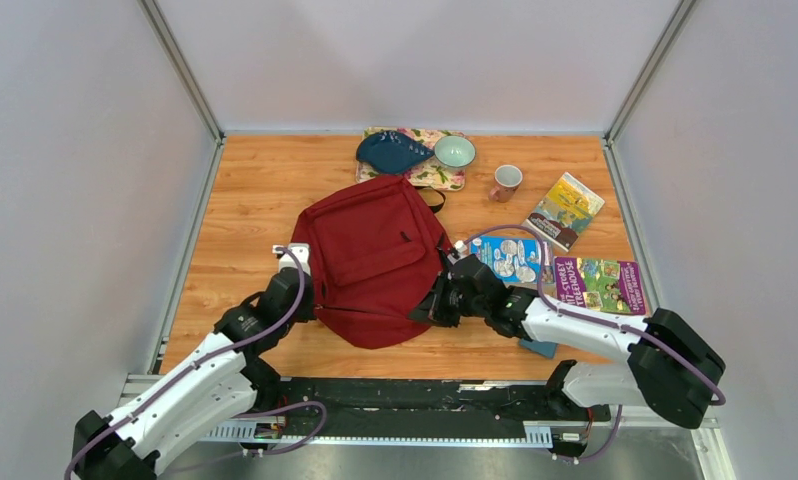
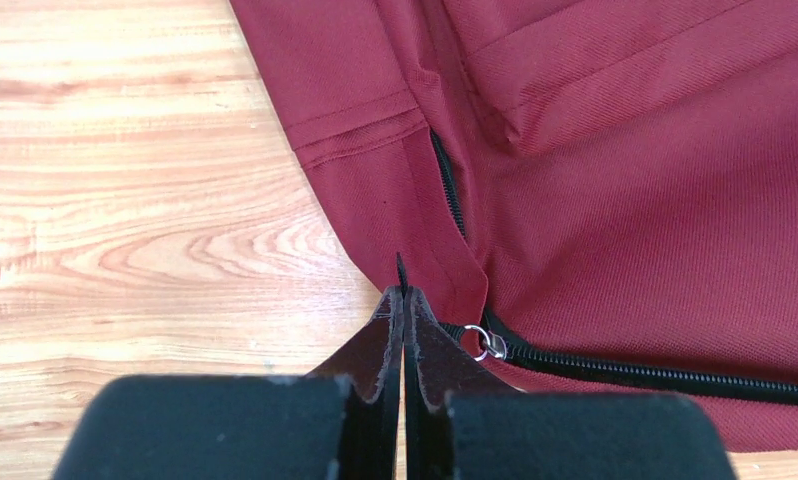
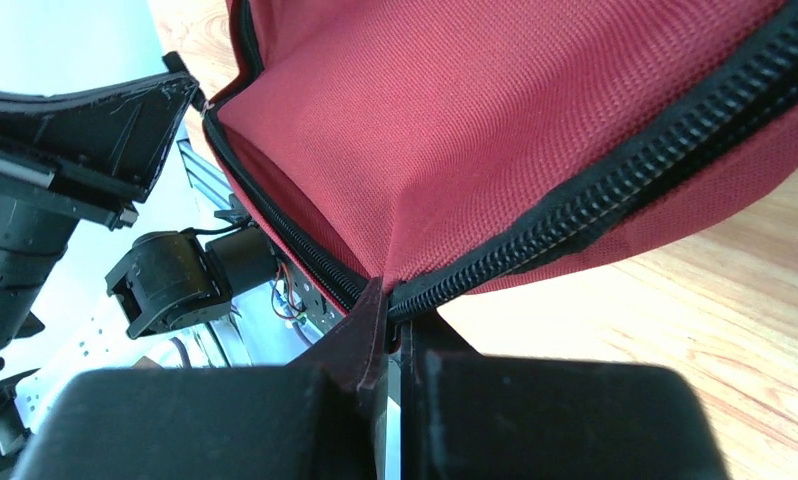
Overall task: Pack the student bag
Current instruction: Unzip the student bag at the center of the board.
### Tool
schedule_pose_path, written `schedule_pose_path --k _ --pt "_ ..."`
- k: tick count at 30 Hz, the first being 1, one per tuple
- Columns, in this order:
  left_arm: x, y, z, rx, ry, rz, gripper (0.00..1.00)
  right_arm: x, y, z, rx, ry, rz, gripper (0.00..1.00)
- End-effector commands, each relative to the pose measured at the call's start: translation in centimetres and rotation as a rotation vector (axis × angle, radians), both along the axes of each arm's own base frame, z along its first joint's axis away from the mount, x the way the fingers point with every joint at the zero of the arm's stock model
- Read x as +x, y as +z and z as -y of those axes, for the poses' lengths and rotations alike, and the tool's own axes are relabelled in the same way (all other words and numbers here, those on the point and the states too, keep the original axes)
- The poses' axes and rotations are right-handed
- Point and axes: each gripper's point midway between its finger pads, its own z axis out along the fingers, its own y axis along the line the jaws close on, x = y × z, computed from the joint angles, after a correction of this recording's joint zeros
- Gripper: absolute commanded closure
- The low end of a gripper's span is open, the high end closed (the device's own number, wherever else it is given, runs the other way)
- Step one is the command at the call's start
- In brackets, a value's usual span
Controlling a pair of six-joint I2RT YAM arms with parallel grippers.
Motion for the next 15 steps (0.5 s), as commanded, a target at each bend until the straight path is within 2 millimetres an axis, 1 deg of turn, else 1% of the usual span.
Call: schedule_pose_path --k 1,2,3,4,5,6,7,8,9,10,11,12,13,14,15 --pt "0.7 0.6 -2.8 0.101 0.063 -0.017 1.0 -0.4 -0.4 0.1 -0.036 0.065 0.046 1.0" --pt "0.9 0.8 -2.4 0.081 0.057 -0.011 1.0 -0.7 -0.3 -0.2 -0.04 0.083 0.047 1.0" --pt "1.1 1.4 -2.3 0.067 0.058 0.006 1.0 -0.6 0.7 -0.8 -0.026 0.104 0.075 0.98" --pt "1.2 1.7 -2.2 0.06 0.057 0.014 0.98 -1.0 1.1 -1.4 -0.021 0.164 0.123 0.95" --pt "1.3 2.1 -2.2 0.056 0.058 0.024 0.94 -1.3 1.5 -1.5 -0.026 0.194 0.142 0.9" --pt "1.5 3.2 -2.1 0.045 0.058 0.049 0.82 -1.3 1.9 -1.6 -0.032 0.213 0.166 0.74" --pt "1.5 3.8 -2.2 0.039 0.061 0.063 0.74 -1.4 2.9 -1.8 -0.026 0.258 0.226 0.59" --pt "1.5 4.2 -2.4 0.045 0.067 0.069 0.63 -1.4 2.8 -1.2 -0.066 0.26 0.226 0.46" --pt "1.6 5.4 -2.4 0.036 0.064 0.096 0.39 -1.0 3.0 -0.6 -0.096 0.245 0.247 0.28" --pt "1.6 6.0 -2.5 0.033 0.067 0.107 0.29 -0.6 3.6 -0.2 -0.112 0.237 0.279 0.22" --pt "1.4 6.4 -2.8 0.041 0.071 0.109 0.23 0.0 4.4 1.1 -0.157 0.204 0.336 0.19" --pt "1.5 7.5 -2.8 0.031 0.071 0.133 0.17 0.5 4.9 1.9 -0.18 0.174 0.362 0.15" --pt "1.4 7.9 -2.9 0.03 0.076 0.138 0.13 1.0 6.3 2.7 -0.181 0.135 0.404 0.14" --pt "1.3 8.2 -3.0 0.028 0.076 0.141 0.11 2.3 6.5 4.2 -0.254 0.06 0.443 0.14" --pt "1.4 9.0 -2.9 0.013 0.075 0.16 0.09 2.9 7.0 5.2 -0.287 0.021 0.46 0.13"
